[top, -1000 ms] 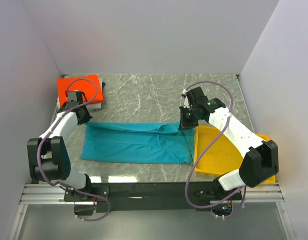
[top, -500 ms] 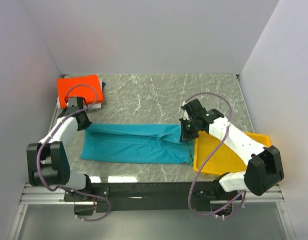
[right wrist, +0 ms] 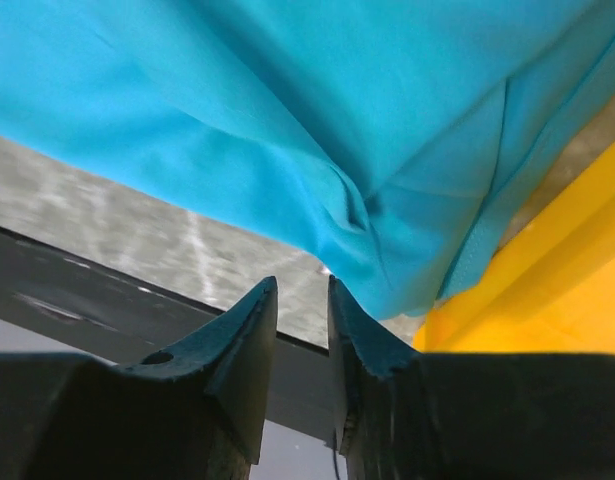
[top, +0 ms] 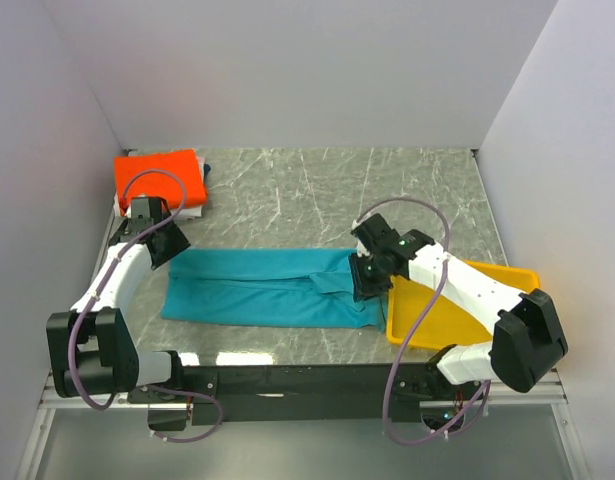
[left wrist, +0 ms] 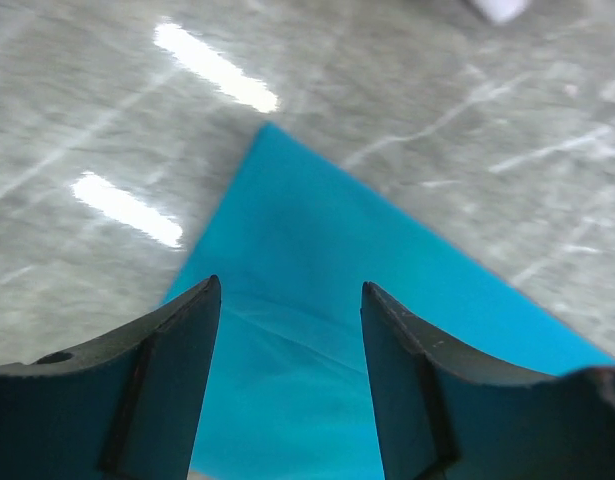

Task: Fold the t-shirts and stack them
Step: Fold the tshirt

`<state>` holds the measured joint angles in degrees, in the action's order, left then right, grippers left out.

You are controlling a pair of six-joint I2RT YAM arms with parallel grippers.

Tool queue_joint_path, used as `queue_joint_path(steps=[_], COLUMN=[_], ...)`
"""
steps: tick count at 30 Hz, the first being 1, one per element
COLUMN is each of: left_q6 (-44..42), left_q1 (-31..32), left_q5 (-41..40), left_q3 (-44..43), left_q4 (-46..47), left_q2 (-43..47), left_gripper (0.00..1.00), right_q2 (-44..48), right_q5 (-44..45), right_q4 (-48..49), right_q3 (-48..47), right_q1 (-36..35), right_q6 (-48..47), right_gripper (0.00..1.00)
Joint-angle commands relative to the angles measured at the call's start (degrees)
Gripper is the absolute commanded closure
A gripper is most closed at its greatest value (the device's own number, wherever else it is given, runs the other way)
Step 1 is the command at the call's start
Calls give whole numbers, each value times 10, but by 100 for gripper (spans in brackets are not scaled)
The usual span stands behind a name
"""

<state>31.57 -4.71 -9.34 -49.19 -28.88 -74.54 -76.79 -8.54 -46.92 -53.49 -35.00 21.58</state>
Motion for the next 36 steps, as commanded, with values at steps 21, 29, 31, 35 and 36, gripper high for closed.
queue_joint_path(steps=[21,29,31,35,36], left_q6=[23,22,21,23,24], left_q1=[43,43,43,42,42], left_q5=[156,168,173,180,182], left_q3=[-14,0,1,3,3], left_q4=[88,102,103,109,110], left_q2=[-115,-125,-131,-145,-148], left_gripper=[36,36,36,36,36], right_q2=[-204,-246,-263,-281,-287], right_q5=[47,109,120,137,140], right_q4=[115,118,108,103,97], right_q3=[-176,-197,-202,-207,-209], right_q1=[-123,-137,-140,-143,-143], right_q6=[-8,3,6,8,11], right_gripper=[65,64,64,64,63])
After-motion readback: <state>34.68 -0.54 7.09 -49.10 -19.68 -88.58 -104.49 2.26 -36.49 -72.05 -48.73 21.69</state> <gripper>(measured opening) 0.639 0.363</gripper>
